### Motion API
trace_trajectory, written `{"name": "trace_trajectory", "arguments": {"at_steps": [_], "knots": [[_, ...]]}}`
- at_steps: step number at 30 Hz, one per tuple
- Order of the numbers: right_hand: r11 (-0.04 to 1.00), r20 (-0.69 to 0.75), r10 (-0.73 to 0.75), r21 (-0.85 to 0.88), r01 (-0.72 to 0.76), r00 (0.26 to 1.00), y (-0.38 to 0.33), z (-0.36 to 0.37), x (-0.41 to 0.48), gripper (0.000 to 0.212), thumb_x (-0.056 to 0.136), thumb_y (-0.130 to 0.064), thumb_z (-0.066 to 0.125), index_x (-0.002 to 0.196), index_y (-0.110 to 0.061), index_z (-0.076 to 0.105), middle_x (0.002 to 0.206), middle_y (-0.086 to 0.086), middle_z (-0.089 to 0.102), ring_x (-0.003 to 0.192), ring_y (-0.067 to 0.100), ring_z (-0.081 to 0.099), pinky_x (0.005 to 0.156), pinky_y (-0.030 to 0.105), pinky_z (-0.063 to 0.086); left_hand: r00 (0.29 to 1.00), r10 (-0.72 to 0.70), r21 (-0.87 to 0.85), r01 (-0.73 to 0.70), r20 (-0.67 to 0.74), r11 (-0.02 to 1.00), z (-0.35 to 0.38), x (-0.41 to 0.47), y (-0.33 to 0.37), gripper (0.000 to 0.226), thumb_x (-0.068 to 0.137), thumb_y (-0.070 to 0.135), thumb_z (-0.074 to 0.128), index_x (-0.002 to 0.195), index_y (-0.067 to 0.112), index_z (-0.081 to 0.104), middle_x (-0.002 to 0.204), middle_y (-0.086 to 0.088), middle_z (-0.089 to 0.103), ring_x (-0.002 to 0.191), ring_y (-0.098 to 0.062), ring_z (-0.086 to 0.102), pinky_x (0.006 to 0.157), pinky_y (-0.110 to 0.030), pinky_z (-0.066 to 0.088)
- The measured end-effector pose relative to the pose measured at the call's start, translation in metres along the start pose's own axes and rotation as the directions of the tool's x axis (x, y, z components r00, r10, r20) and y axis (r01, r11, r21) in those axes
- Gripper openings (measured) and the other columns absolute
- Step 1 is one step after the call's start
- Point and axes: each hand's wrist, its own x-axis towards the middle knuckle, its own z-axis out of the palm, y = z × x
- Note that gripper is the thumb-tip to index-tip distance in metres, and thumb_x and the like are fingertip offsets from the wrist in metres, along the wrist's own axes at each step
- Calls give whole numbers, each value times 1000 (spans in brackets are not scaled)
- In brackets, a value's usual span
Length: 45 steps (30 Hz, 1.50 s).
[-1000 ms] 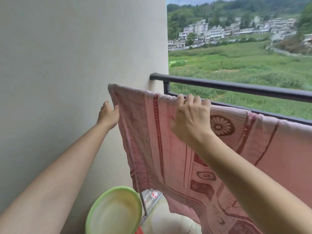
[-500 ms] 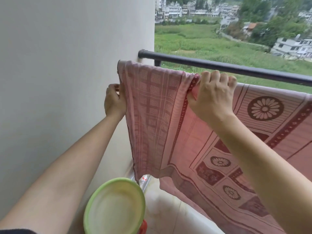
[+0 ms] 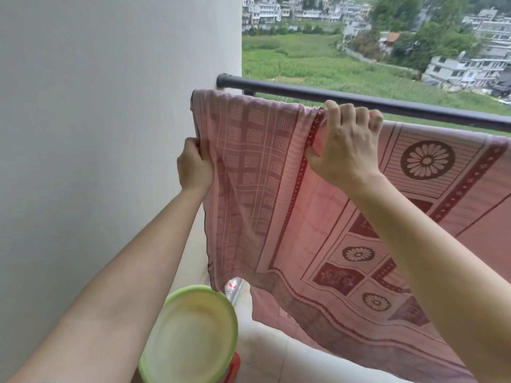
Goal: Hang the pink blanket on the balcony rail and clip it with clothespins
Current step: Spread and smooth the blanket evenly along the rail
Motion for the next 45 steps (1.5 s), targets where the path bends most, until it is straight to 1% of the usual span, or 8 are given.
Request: {"name": "trace_trajectory", "arguments": {"at_steps": [4, 13, 20, 24, 28, 31, 35, 45], "knots": [[1000, -12, -4, 10, 4, 1000, -3, 4, -1, 85, 78, -53, 58, 145, -7, 34, 124, 16, 50, 116, 36, 46, 111, 55, 22, 1000, -1, 115, 1, 2, 993, -7, -16, -36, 23, 100, 26, 41, 92, 6, 48, 77, -4, 58, 72, -27, 53, 63, -32, 36], [984, -78, -140, 103, 148, 987, -34, 8, -7, 85, 78, -58, 54, 149, -16, 33, 147, 16, 38, 139, 34, 32, 119, 58, 10, 881, -382, 523, 194, 280, 830, -1, -71, -112, 19, 93, 29, 41, 91, 16, 54, 91, -5, 62, 84, -28, 57, 67, -32, 41], [987, -142, -99, 113, 116, 985, -34, 3, 6, 75, 95, -65, 35, 149, -13, 35, 143, 15, 47, 131, 34, 44, 113, 51, 30, 770, -557, 710, 201, 312, 675, -22, -68, -142, 19, 89, 30, 50, 95, 19, 65, 109, -8, 66, 99, -32, 61, 83, -37, 52], [992, -65, -120, 24, 122, 991, -24, 5, 8, 65, 97, -55, 44, 146, -12, 38, 132, 14, 55, 121, 35, 50, 106, 49, 34, 858, -420, 290, 338, 295, 895, -23, -36, -97, 36, 86, 27, 57, 121, 18, 57, 120, -5, 60, 109, -26, 58, 87, -35, 48], [992, -8, -124, 9, 124, 992, -19, 5, 14, 62, 91, -38, 62, 144, -13, 40, 128, 15, 57, 115, 36, 54, 102, 49, 38, 950, -185, -331, 265, 253, 906, -20, 10, -1, 28, 89, 39, 37, 68, 27, 50, 78, 3, 55, 72, -13, 49, 63, -26, 39], [994, 45, -85, -68, 88, 995, -11, 4, 22, 53, 87, -30, 71, 132, -14, 48, 112, 13, 63, 100, 34, 61, 89, 47, 45, 973, -161, -348, 210, 164, 914, -19, 43, 36, 52, 89, 65, 40, 76, 17, 54, 74, 9, 54, 67, -10, 51, 55, -21, 40], [992, -13, 36, -125, -37, 999, -2, 2, 27, 17, 89, -11, 64, 105, -9, 58, 91, 12, 65, 81, 31, 62, 78, 42, 47, 992, -122, -354, 127, 38, 927, -15, 61, 34, 35, 93, 47, 52, 72, 20, 49, 69, 6, 52, 62, -13, 49, 58, -30, 47], [988, 211, -49, 151, 17, 976, -27, -14, 41, 49, 86, -49, 50, 126, -21, 53, 112, 6, 62, 104, 28, 58, 94, 47, 39, 970, -224, -485, 243, 98, 840, -15, 84, 20, 32, 86, 49, 57, 75, 19, 53, 81, -1, 60, 74, -17, 55, 66, -36, 49]]}}
